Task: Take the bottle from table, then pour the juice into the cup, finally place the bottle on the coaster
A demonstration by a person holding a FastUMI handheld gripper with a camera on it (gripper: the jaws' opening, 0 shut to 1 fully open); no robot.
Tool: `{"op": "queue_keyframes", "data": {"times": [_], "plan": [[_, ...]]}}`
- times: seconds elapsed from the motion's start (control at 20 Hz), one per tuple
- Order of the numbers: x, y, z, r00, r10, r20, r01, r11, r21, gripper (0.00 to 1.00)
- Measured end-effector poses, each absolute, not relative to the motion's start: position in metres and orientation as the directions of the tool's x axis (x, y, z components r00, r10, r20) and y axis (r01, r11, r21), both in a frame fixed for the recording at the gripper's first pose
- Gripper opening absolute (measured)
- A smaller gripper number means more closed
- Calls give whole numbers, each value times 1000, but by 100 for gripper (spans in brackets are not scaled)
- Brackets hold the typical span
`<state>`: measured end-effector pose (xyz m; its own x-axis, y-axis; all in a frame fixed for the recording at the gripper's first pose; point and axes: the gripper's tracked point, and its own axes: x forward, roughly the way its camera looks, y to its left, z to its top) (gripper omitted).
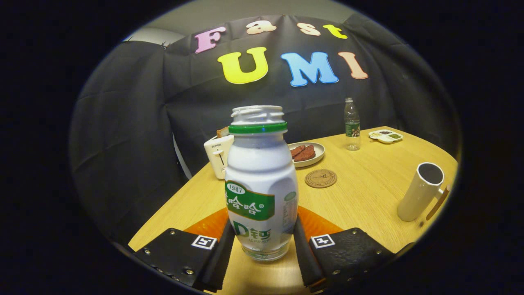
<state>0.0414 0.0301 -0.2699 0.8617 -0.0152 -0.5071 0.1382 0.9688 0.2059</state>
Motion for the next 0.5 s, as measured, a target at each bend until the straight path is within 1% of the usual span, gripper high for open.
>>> {"op": "queue_keyframes", "data": {"times": [0.1, 0.3, 0.5], "plan": [[37, 14, -269, 857, -24, -514, 168, 957, 236, 69], [35, -13, -253, 875, -42, -481, 235, 908, 346, 69], [26, -35, -253, 870, -56, -489, 267, 888, 375, 69]]}}
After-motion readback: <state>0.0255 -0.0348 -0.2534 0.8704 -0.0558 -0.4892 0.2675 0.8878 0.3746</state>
